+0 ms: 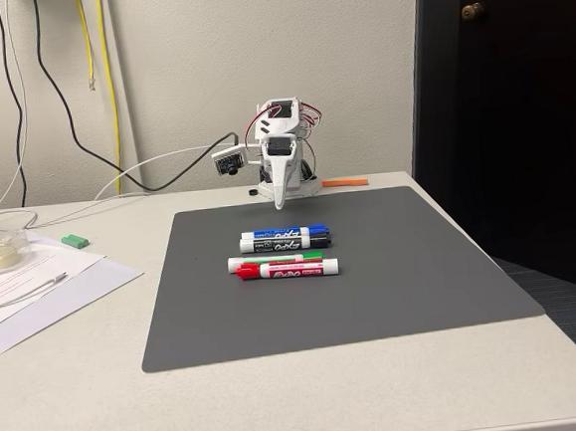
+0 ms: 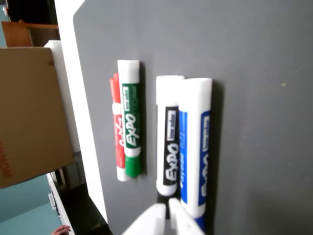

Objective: Pick up the black marker.

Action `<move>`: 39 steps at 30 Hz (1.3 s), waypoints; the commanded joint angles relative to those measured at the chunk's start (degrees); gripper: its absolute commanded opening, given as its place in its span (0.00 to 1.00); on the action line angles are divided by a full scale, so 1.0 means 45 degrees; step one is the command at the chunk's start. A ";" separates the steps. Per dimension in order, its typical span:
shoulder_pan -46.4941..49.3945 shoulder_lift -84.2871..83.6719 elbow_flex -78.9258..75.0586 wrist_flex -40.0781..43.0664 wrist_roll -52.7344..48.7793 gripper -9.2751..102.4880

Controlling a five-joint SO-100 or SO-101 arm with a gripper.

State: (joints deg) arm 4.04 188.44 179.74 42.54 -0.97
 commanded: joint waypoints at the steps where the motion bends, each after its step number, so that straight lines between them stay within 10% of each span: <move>1: 0.0332 0.0078 -0.0059 0.0000 0.0156 0.08; 39: 0.0488 0.0059 -0.0059 0.0000 0.0332 0.08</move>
State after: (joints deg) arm 6.42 188.44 179.74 42.54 0.44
